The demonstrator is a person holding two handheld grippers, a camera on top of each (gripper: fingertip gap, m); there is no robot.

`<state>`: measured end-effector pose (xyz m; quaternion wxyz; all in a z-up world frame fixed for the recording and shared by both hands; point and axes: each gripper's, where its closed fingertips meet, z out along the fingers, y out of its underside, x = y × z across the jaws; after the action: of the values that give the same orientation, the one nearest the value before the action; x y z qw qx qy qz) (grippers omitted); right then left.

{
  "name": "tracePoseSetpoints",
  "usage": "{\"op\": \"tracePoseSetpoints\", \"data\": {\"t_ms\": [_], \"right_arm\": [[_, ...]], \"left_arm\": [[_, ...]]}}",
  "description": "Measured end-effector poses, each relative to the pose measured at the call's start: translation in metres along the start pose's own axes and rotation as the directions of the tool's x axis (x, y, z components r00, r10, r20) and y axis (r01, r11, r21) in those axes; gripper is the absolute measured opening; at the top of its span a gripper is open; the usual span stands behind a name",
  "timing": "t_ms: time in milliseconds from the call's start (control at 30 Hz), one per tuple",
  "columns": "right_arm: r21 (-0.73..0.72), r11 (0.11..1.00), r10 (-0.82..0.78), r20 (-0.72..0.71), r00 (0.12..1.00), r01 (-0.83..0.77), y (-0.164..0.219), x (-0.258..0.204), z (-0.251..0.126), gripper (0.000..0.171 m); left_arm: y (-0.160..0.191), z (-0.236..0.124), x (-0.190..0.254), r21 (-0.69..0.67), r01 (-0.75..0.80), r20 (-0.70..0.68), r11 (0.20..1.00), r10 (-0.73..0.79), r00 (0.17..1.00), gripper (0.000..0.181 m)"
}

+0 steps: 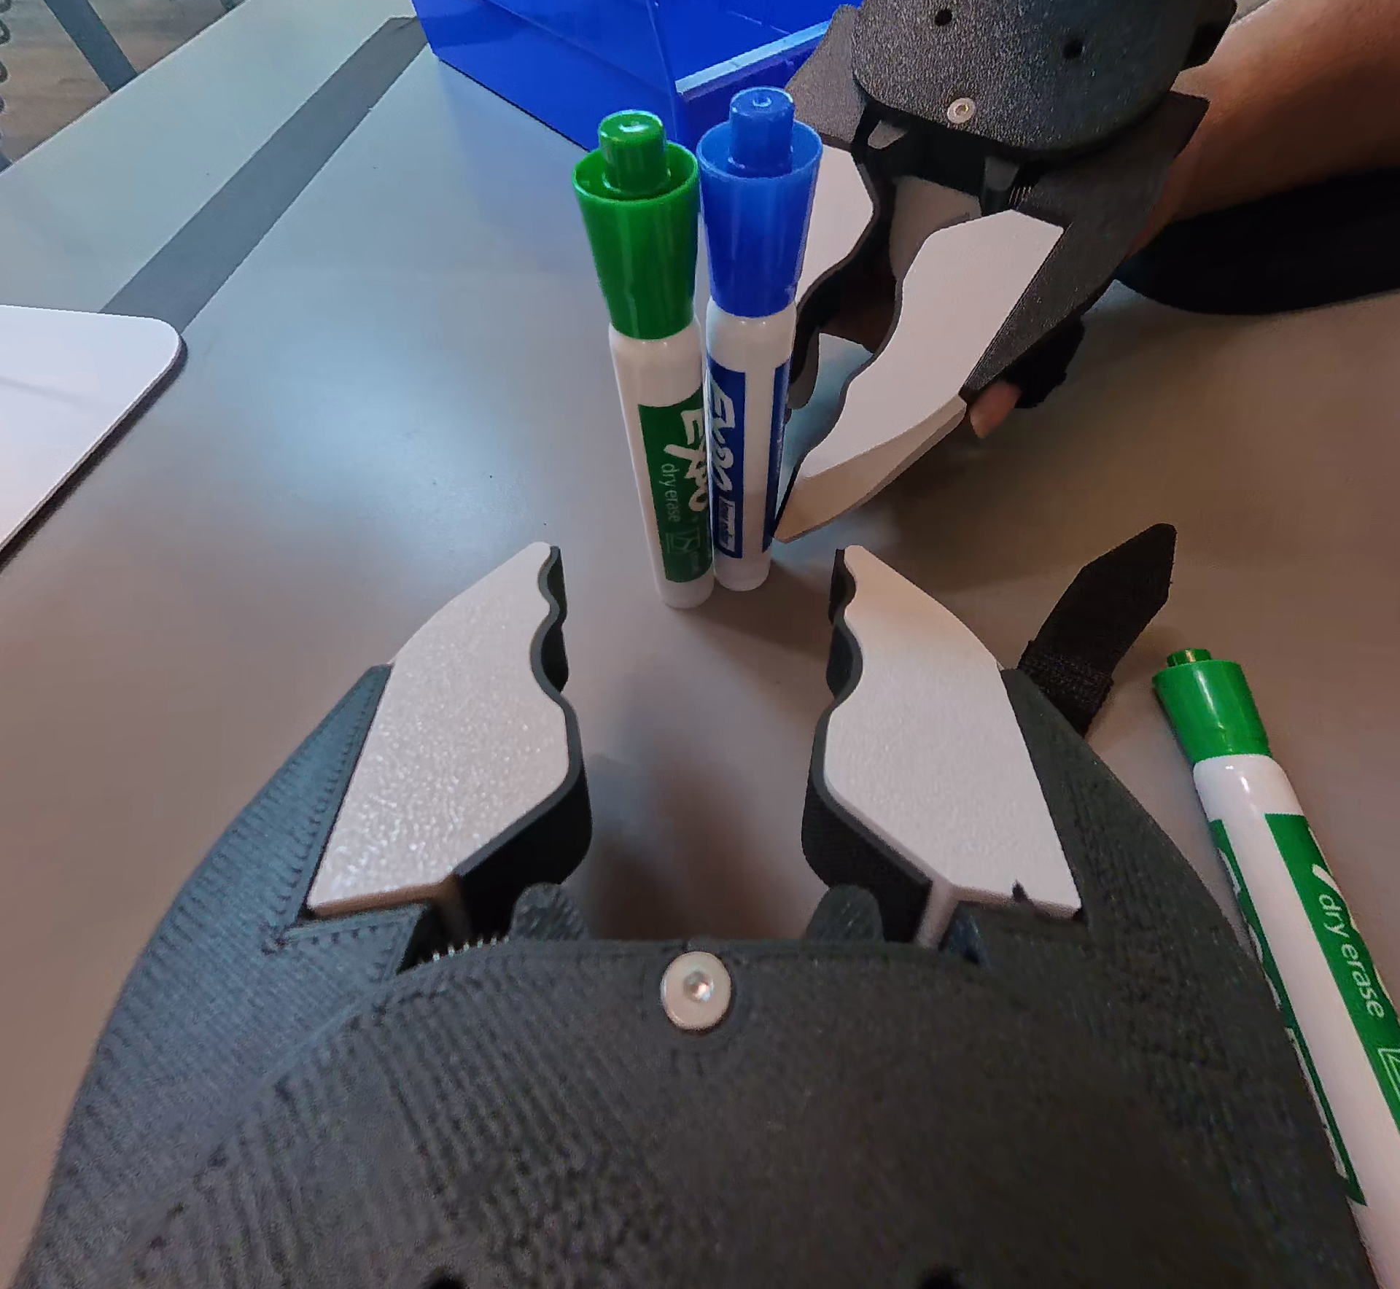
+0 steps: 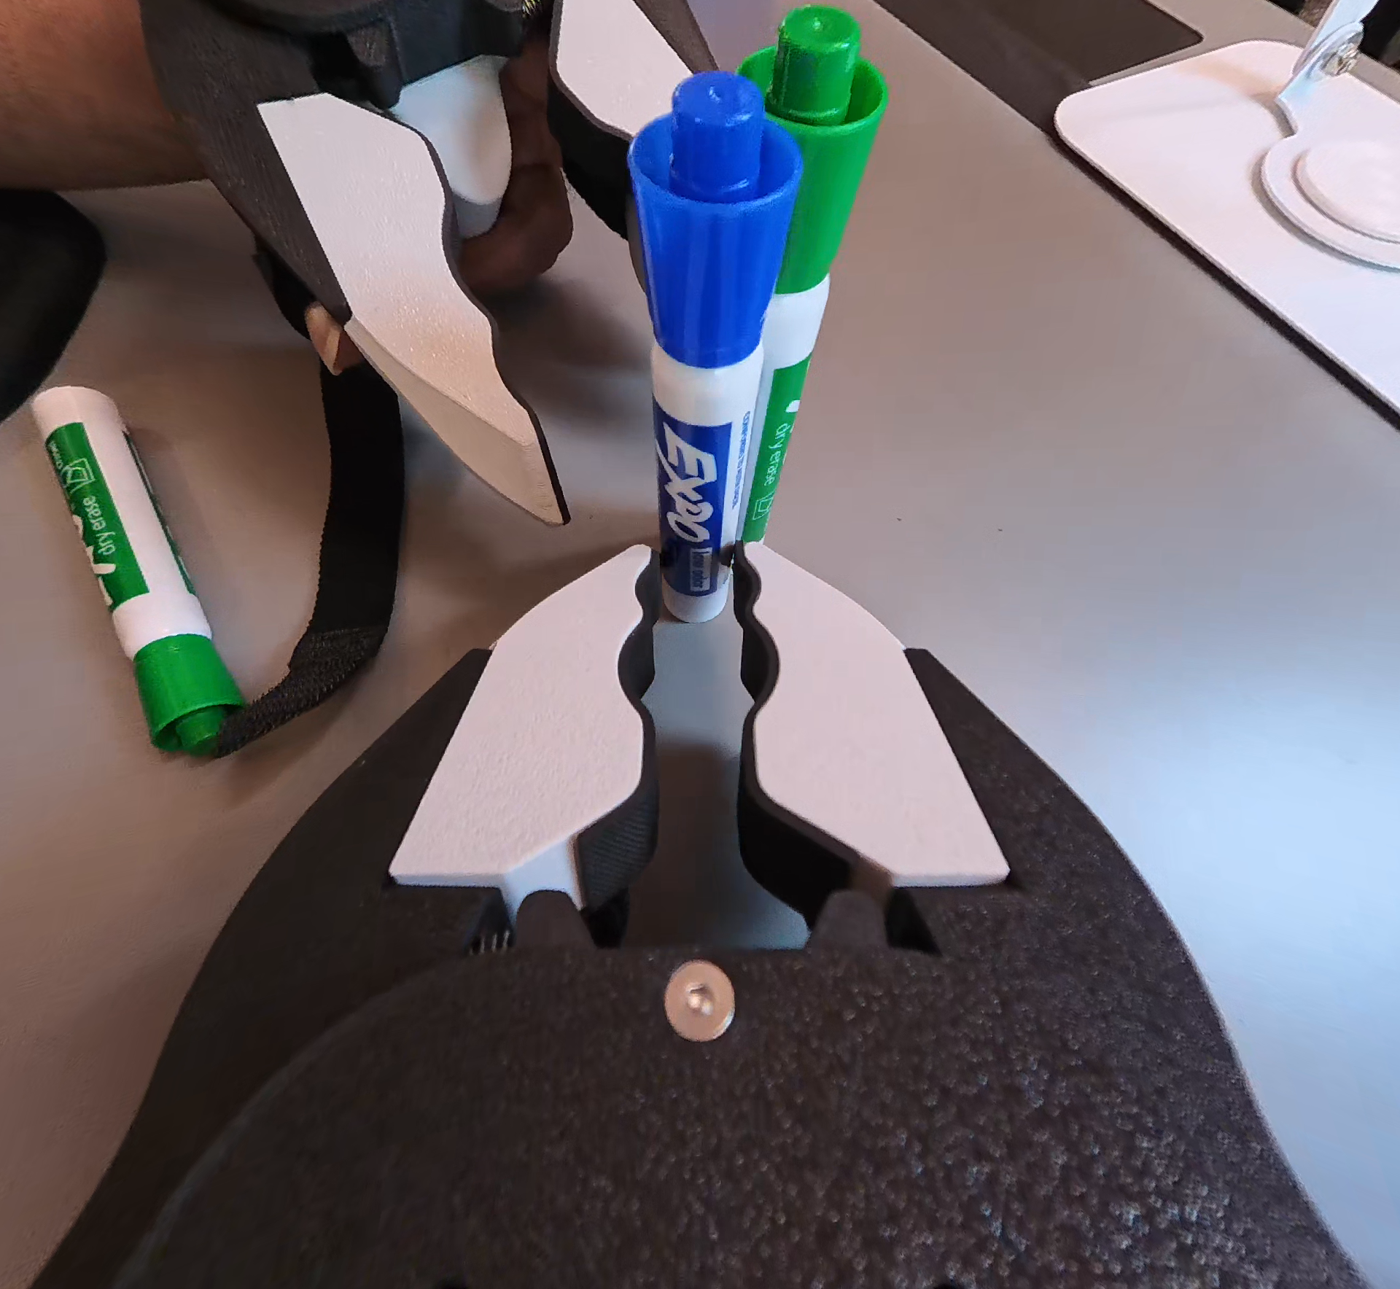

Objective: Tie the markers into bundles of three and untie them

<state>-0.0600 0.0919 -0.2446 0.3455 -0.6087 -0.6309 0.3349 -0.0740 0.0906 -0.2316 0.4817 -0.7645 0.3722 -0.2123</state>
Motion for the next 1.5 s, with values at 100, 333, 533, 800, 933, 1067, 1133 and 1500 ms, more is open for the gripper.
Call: {"op": "tracePoseSetpoints", "data": {"t_ms": [100, 333, 533, 800, 933, 1067, 1133, 1500], "right_arm": [[0.002, 1.000, 0.002, -0.001, 1.000, -0.002, 0.000, 0.000, 0.001, 0.018], [-0.006, 1.000, -0.006, 0.002, 1.000, 0.006, 0.002, -0.001, 0.001, 0.020], [0.032, 0.996, -0.081, 0.006, 0.997, 0.081, -0.011, 0.009, -0.023, 0.023], [0.124, 0.982, -0.148, 0.042, 0.988, 0.142, -0.029, 0.013, -0.049, 0.046], [0.143, 0.967, -0.212, 0.004, 0.977, 0.209, -0.030, 0.012, -0.051, 0.000], [0.102, 0.982, -0.164, 0.072, 0.984, 0.156, -0.023, 0.008, -0.045, 0.043], [0.096, 0.983, -0.162, 0.084, 0.983, 0.154, -0.019, 0.007, -0.042, 0.051], [0.117, 0.984, -0.142, 0.028, 0.989, 0.138, -0.016, 0.026, -0.046, 0.041]], "left_arm": [[0.000, 0.000, 0.000, 0.001, -0.001, 0.001, 1.000, 0.001, 1.000, 0.068], [0.000, 0.001, 0.001, 0.001, -0.002, 0.000, 1.000, 0.002, 1.000, 0.067], [-0.003, 0.003, 0.003, 0.010, 0.005, -0.002, 1.000, -0.005, 1.000, 0.066], [-0.005, 0.006, 0.004, 0.013, 0.017, 0.016, 1.000, -0.017, 1.000, 0.063], [-0.004, 0.011, 0.003, -0.005, 0.027, 0.036, 1.000, -0.027, 0.999, 0.063], [-0.004, 0.014, 0.001, -0.021, 0.059, 0.064, 0.998, -0.057, 0.996, 0.064], [-0.007, 0.014, 0.000, -0.022, 0.081, 0.086, 0.996, -0.079, 0.993, 0.065], [-0.015, 0.026, 0.004, -0.069, 0.190, 0.165, 0.979, -0.176, 0.970, 0.070]]}}
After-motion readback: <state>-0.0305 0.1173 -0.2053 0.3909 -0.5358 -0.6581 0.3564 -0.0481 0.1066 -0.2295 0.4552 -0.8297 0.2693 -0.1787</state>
